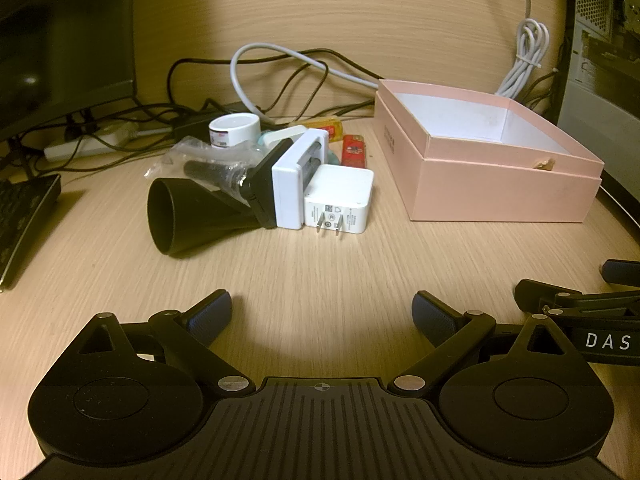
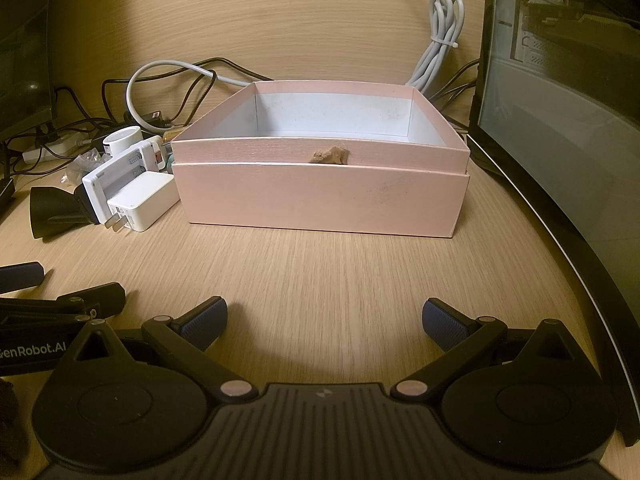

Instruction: Organize rigid objects

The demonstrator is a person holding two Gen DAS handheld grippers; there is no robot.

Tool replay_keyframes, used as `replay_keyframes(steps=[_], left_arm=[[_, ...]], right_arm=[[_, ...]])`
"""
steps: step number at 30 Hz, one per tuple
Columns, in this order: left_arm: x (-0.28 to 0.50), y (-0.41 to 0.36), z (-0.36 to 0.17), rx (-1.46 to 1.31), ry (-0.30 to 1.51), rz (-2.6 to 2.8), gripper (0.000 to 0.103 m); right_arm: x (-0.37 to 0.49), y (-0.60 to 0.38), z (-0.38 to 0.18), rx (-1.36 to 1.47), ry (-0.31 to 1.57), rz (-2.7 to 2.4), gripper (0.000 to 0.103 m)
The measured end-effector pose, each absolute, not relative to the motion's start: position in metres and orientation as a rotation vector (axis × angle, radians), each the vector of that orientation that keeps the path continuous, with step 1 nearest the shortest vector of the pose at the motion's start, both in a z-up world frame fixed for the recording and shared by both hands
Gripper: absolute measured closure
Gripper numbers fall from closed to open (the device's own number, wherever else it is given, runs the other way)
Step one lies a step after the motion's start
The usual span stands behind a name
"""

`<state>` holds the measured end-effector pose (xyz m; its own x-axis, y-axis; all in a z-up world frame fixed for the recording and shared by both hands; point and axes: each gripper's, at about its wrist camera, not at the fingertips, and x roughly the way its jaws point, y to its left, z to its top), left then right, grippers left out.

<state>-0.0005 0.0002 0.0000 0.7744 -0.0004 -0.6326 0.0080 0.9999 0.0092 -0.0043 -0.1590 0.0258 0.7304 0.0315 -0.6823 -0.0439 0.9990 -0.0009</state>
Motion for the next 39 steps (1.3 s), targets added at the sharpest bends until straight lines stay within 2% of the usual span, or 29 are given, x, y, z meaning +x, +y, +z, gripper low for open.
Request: replay_keyframes(steps=[29, 32, 35, 39], left_arm=[[0.001, 0.006, 0.000, 0.031, 0.680, -0.018, 0.005], [-0.003, 0.018, 0.016, 0.057, 0.640, -0.035, 0.005], [-0.005, 0.041, 0.042, 0.121, 0.497, -0.041, 0.005], [0.025, 0.068, 0.054, 0.277, 0.548, -0.114, 0.005]], right_arm=[[-0.005, -0.159, 0.023, -0.019, 0.750, 0.055, 0.000], [-0.005, -0.162, 0.024, -0.001, 0.762, 0.085, 0.000], [-0.001, -0.164, 0.028, -0.007, 0.825, 0.117, 0.000], [0.002, -0.160, 0.031, -0.047, 0.879, 0.130, 0.000]])
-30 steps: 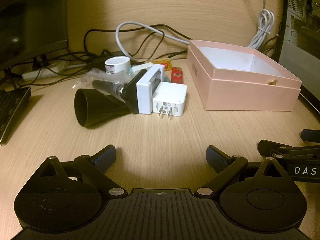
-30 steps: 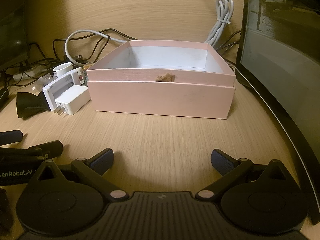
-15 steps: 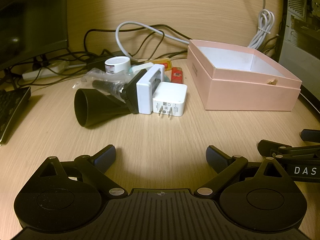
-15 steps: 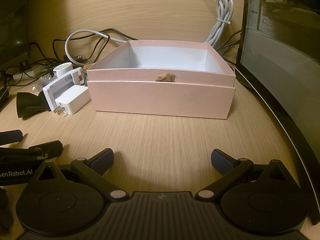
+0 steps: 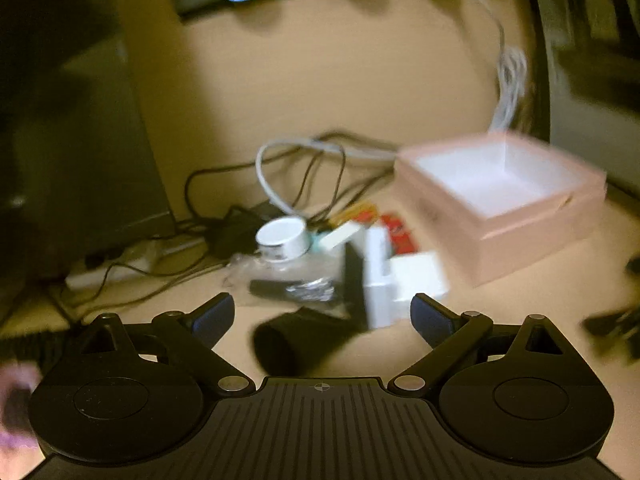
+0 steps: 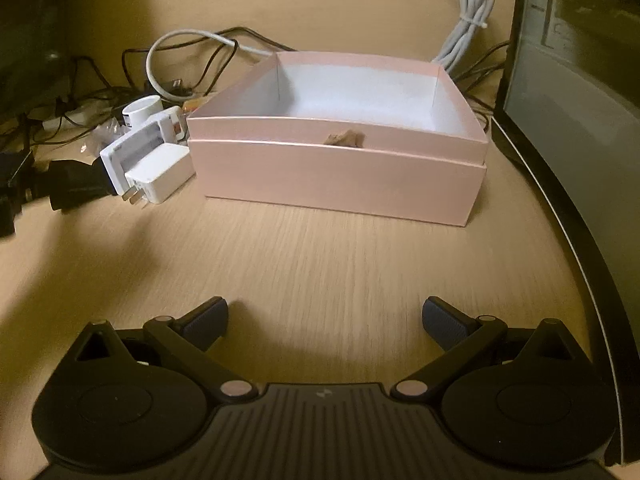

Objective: Organize rigid objects
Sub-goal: 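Grasp the black cone-shaped nozzle with the left tool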

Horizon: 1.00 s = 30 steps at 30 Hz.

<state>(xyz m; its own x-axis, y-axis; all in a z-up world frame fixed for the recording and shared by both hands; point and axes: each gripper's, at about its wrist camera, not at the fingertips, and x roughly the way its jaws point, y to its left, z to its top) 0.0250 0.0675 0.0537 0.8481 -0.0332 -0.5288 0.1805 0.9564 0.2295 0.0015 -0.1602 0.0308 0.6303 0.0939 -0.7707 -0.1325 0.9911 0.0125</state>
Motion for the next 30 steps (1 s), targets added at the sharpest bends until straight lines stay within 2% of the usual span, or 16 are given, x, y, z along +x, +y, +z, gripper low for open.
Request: replay_keyframes(steps=[5, 11, 13, 14, 15, 18, 21, 30], left_arm=[[0.073, 0.103, 0.044, 0.153, 0.753, -0.201, 0.005], [0.086, 0.110, 0.032, 0.100, 0.793, -0.231, 0.005], [0.085, 0.107, 0.031, 0.112, 0.784, -0.240, 0.015], [0.084, 0.104, 0.031, 0.122, 0.778, -0.236, 0.031], [0.083, 0.102, 0.031, 0.137, 0.772, -0.220, 0.038], [0.075, 0.103, 0.033, 0.131, 0.755, -0.200, 0.046], [0.062, 0.105, 0.038, 0.091, 0.759, -0.184, 0.050], [-0.004, 0.126, 0.051, -0.154, 0.732, -0.015, 0.051]], right_arm=[[0.001, -0.160, 0.030, -0.052, 0.882, 0.131, 0.000], [-0.001, -0.164, 0.033, -0.082, 0.896, 0.192, 0.000], [-0.004, -0.162, 0.036, -0.085, 0.892, 0.211, 0.001], [-0.007, -0.161, 0.040, -0.087, 0.872, 0.216, 0.001], [-0.009, -0.158, 0.043, -0.095, 0.848, 0.219, 0.001], [-0.013, -0.144, 0.054, -0.145, 0.783, 0.237, 0.002], [-0.011, -0.126, 0.065, -0.178, 0.727, 0.266, 0.008], [0.007, -0.060, 0.062, -0.235, 0.633, 0.369, 0.028]])
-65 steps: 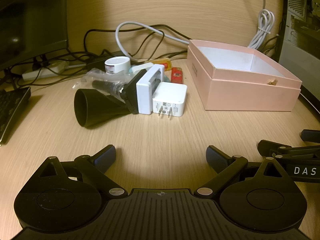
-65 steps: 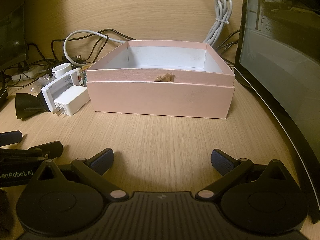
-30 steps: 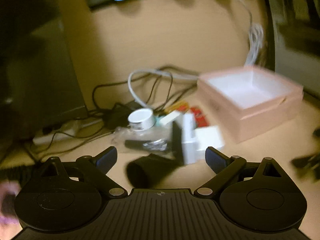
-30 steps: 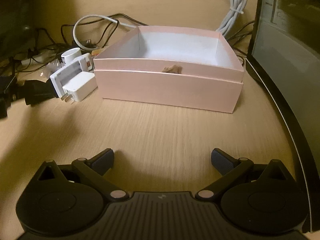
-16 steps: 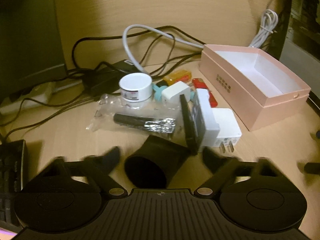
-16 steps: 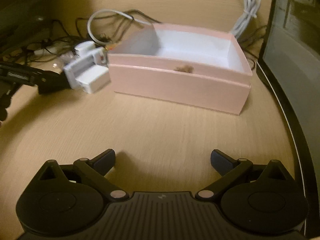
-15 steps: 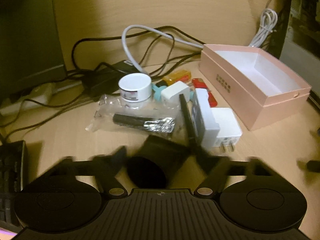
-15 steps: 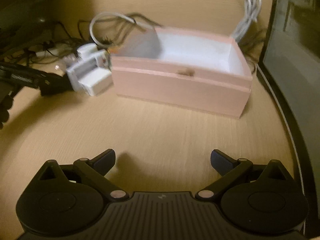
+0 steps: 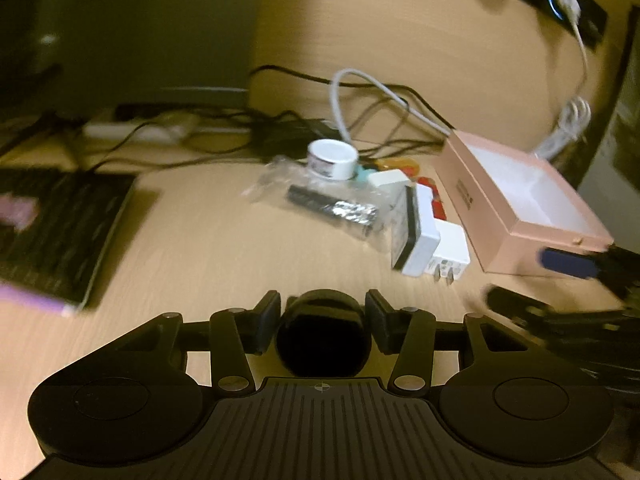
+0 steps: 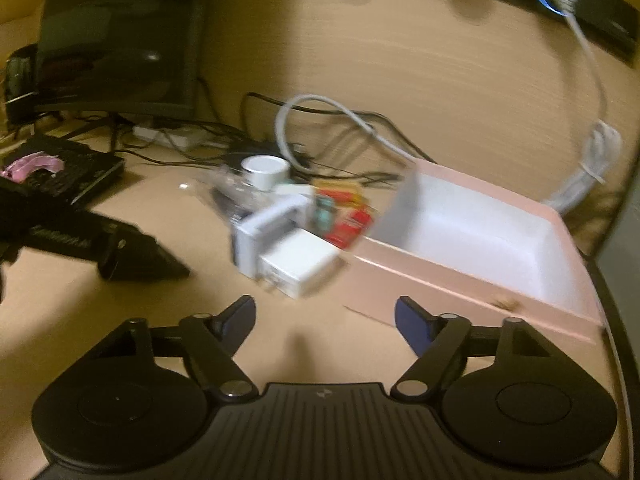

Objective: Organize rigid objects
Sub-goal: 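Grasp the black cone-shaped nozzle with the left tool, then grasp the white battery charger with the right tool while the left tool holds the nozzle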

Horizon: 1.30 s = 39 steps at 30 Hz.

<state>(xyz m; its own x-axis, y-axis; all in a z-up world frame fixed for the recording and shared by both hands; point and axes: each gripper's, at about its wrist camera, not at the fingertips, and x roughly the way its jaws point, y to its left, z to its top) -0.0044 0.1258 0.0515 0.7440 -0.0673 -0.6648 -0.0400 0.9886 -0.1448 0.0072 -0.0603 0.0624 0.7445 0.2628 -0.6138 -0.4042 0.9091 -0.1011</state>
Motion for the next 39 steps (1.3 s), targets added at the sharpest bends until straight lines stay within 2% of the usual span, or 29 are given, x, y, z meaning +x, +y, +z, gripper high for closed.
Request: replay_keyframes(steps=[4, 14, 23, 25, 30, 36, 39], left_arm=[[-0.028, 0.134, 0.057, -0.181, 0.738, 0.031, 0.051], [-0.058, 0.149, 0.046, -0.256, 0.784, 0.094, 0.052], [-0.049, 0.142, 0.047, -0.180, 0.815, 0.058, 0.052], [-0.047, 0.140, 0.046, -0.169, 0.815, 0.045, 0.052], [-0.042, 0.137, 0.046, -0.149, 0.834, 0.027, 0.052], [-0.041, 0.136, 0.043, -0.145, 0.841, 0.029, 0.051], [-0.043, 0.138, 0.042, -0.167, 0.839, 0.031, 0.051]], right_arm=[[0.015, -0.032, 0.056, -0.313, 0.586, 0.406, 0.035], [0.040, -0.001, 0.042, -0.415, 0.602, 0.502, 0.035], [0.069, 0.008, 0.035, -0.443, 0.620, 0.530, 0.035], [0.074, 0.007, 0.034, -0.455, 0.632, 0.530, 0.026], [0.092, 0.013, 0.031, -0.483, 0.706, 0.558, 0.016], [0.120, 0.019, 0.035, -0.420, 0.835, 0.618, 0.014], [0.117, 0.022, 0.035, -0.420, 0.835, 0.647, 0.014]])
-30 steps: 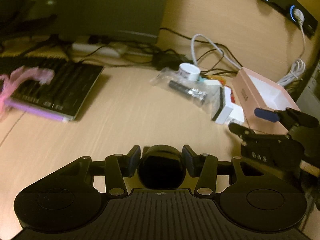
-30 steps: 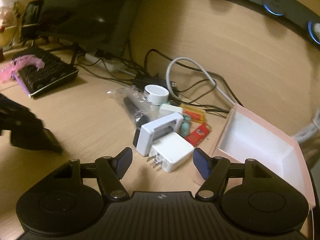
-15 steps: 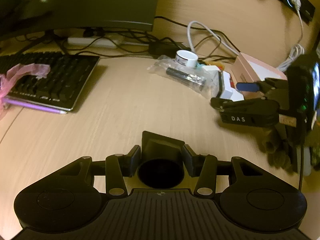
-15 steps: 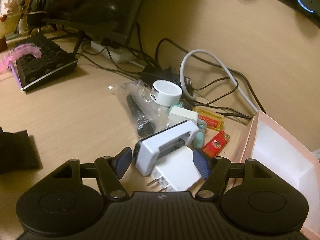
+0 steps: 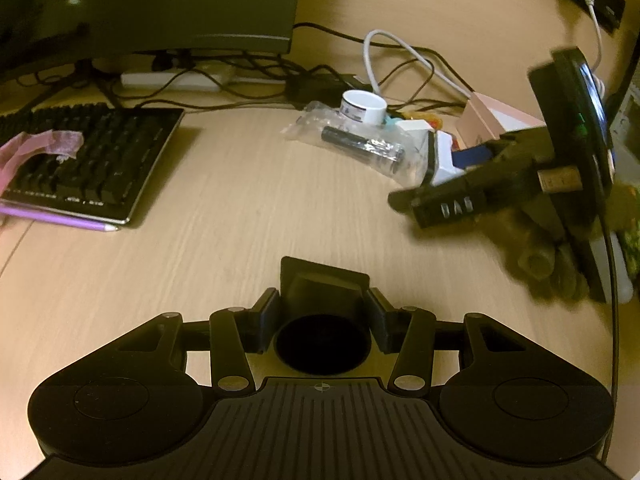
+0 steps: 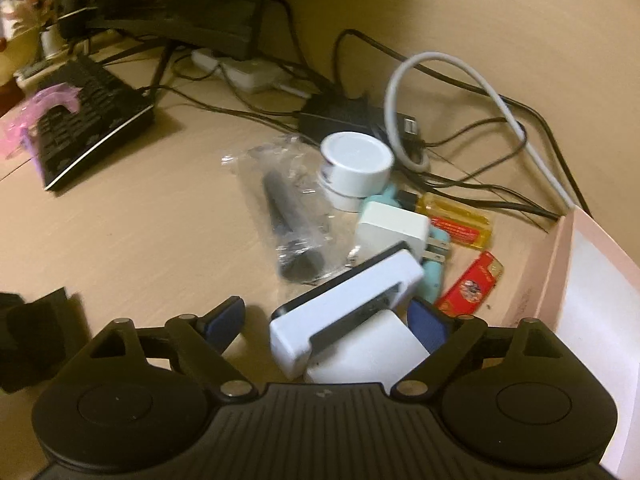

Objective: Organize rigid objects
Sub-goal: 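Grasp the white battery charger with the right tool while the left tool holds the nozzle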

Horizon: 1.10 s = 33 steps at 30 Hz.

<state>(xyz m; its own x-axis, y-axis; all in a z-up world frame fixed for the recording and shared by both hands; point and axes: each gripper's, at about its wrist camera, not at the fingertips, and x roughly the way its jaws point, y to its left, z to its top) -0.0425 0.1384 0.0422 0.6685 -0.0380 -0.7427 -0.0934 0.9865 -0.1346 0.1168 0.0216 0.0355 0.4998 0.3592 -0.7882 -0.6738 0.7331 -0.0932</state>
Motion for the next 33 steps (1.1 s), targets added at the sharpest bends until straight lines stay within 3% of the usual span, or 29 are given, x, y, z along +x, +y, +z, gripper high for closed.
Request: replay_keyframes(steps=[12, 33], left_arm=[[-0.041, 0.134, 0.033, -0.157, 0.868, 0.026, 0.050], [-0.035, 0.124, 0.030, -0.101, 0.840, 0.047, 0.049]], right_arm=[[0.044, 0.005, 0.041, -0.426, 0.791, 0.837, 0.013], [0.011, -0.077, 0.050, -0.298, 0.754, 0.441, 0.013]])
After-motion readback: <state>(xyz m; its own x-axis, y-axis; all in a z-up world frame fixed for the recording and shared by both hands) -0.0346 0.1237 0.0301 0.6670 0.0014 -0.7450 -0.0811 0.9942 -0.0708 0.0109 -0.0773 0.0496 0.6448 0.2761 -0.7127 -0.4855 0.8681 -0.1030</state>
